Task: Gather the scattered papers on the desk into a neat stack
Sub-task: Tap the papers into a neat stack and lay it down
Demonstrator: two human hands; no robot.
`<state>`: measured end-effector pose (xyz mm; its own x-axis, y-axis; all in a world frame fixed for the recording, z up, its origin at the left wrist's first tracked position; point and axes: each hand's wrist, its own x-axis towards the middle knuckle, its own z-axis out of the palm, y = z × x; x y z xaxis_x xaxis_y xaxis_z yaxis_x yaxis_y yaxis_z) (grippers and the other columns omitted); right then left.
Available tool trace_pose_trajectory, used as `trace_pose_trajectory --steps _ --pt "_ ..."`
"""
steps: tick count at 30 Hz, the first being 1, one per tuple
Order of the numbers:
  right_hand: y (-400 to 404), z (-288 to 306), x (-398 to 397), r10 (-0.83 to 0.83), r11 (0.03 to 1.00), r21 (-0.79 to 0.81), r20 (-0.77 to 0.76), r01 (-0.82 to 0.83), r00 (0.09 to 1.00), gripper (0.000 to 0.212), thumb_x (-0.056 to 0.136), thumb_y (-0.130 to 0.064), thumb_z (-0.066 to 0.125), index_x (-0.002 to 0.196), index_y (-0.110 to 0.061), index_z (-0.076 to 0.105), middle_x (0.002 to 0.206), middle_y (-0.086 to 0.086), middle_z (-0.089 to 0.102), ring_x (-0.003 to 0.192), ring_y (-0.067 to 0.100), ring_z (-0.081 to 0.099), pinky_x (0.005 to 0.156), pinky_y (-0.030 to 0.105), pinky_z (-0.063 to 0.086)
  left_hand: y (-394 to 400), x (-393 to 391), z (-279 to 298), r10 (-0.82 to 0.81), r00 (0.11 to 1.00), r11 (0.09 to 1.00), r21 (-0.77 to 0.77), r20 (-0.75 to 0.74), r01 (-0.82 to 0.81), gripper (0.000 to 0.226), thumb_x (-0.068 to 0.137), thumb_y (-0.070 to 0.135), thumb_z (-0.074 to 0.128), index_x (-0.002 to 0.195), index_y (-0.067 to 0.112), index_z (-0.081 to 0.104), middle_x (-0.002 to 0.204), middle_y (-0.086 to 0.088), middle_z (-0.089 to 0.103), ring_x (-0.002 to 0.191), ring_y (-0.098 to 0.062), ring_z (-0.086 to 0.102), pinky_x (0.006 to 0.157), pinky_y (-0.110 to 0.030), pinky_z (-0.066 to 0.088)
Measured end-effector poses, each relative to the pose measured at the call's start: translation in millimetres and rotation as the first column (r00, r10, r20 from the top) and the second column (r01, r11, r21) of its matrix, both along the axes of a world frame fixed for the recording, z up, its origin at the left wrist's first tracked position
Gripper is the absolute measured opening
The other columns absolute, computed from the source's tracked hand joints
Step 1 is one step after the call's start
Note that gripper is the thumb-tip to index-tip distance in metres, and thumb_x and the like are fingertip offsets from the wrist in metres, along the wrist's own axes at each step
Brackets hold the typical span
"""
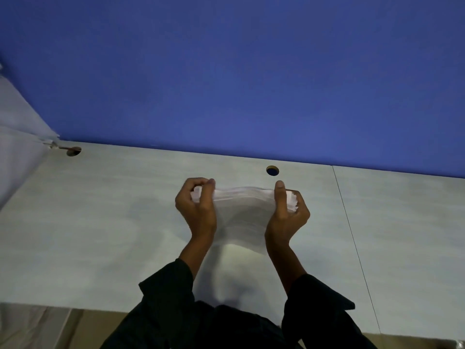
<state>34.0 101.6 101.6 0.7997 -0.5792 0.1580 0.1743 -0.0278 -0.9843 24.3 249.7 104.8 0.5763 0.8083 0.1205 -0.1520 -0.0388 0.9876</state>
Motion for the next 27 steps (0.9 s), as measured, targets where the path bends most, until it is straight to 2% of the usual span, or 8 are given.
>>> trace_pose_trajectory --steps 3,6,9,12,16,20,24,27 --pt "-0.8 -1.3 2.9 0.028 0.999 -0.027 -0.012 -0.028 1.000 0.036 0.089 -0.038 0.073 0.076 -0.006 0.067 0.067 -0.001 0.061 0.064 0.002 0.055 0.063 0.009 0.044 -4.4 -0.6 -1.0 0.098 0.995 0.994 -0.044 -0.009 -0.098 0.021 0.083 0.024 0.072 0.090 0.004 0.070 0.085 -0.004 0.070 0.076 -0.011 0.064 0.070 -0.021 0.053" --pt "1.4 0.8 8.7 -0.029 0.999 0.027 -0.036 0.030 0.999 0.030 0.087 -0.039 0.071 0.083 -0.010 0.069 0.074 -0.002 0.066 0.069 0.004 0.059 0.066 0.015 0.048 -9.3 -3.1 -3.2 -0.001 1.000 1.000 0.022 -0.009 0.001 0.016 0.082 0.022 0.074 0.089 0.008 0.069 0.085 -0.004 0.071 0.076 -0.011 0.066 0.068 -0.020 0.054" --pt "6.0 2.4 8.4 0.020 0.999 -0.034 0.019 -0.020 1.000 0.018 0.087 -0.024 0.071 0.082 -0.007 0.071 0.074 -0.002 0.067 0.070 0.003 0.060 0.067 0.017 0.050 -6.5 -0.7 -3.3 0.109 0.994 0.992 -0.053 -0.033 -0.110 0.017 0.081 0.031 0.075 0.089 0.019 0.067 0.086 0.003 0.070 0.075 -0.002 0.065 0.067 -0.019 0.052" --pt "4.4 1.0 14.4 -0.047 0.997 0.061 -0.026 0.049 0.999 0.020 0.083 -0.032 0.071 0.082 -0.013 0.071 0.076 -0.005 0.069 0.072 0.002 0.061 0.070 0.021 0.050 -5.9 -2.6 -2.8 0.027 1.000 0.999 0.030 -0.017 -0.026 0.018 0.082 0.019 0.078 0.092 0.008 0.067 0.086 -0.002 0.070 0.074 -0.008 0.066 0.067 -0.022 0.054" --pt "12.7 -0.6 9.2 0.037 0.998 -0.045 0.032 -0.035 0.999 0.019 0.086 -0.024 0.071 0.081 -0.006 0.071 0.075 0.003 0.070 0.072 0.010 0.063 0.069 0.021 0.051 0.1 0.5 -7.8 0.143 0.988 0.984 -0.100 -0.054 -0.148 0.017 0.084 0.026 0.076 0.086 0.013 0.066 0.081 0.003 0.069 0.072 -0.003 0.064 0.067 -0.023 0.053" --pt "10.0 -4.7 17.9 -0.047 0.998 0.028 -0.108 0.051 0.993 0.026 0.088 -0.037 0.075 0.081 -0.012 0.070 0.072 -0.009 0.065 0.068 0.003 0.057 0.068 0.024 0.048 -2.3 -0.7 -6.2 0.087 0.996 0.995 -0.043 -0.026 -0.088 0.016 0.084 0.018 0.073 0.080 0.004 0.066 0.075 -0.007 0.069 0.069 -0.016 0.063 0.065 -0.025 0.052" --pt "20.7 1.5 19.3 0.007 1.000 0.009 -0.080 -0.007 0.997 0.031 0.090 -0.033 0.076 0.079 -0.005 0.071 0.069 -0.004 0.065 0.062 0.000 0.057 0.060 0.012 0.046 -1.2 7.5 -2.6 0.122 0.991 0.989 -0.081 -0.045 -0.125 0.022 0.088 0.026 0.069 0.082 0.004 0.069 0.077 -0.003 0.068 0.070 -0.010 0.060 0.064 -0.018 0.052" --pt "18.3 -4.0 29.3 -0.034 0.999 0.029 -0.136 0.038 0.990 0.032 0.091 -0.037 0.076 0.076 -0.010 0.069 0.067 -0.008 0.061 0.062 -0.002 0.054 0.061 0.015 0.043 2.0 13.6 -4.1 0.147 0.988 0.983 -0.100 -0.043 -0.151 0.024 0.088 0.030 0.069 0.080 0.007 0.068 0.074 0.002 0.066 0.068 -0.007 0.059 0.065 -0.022 0.052"
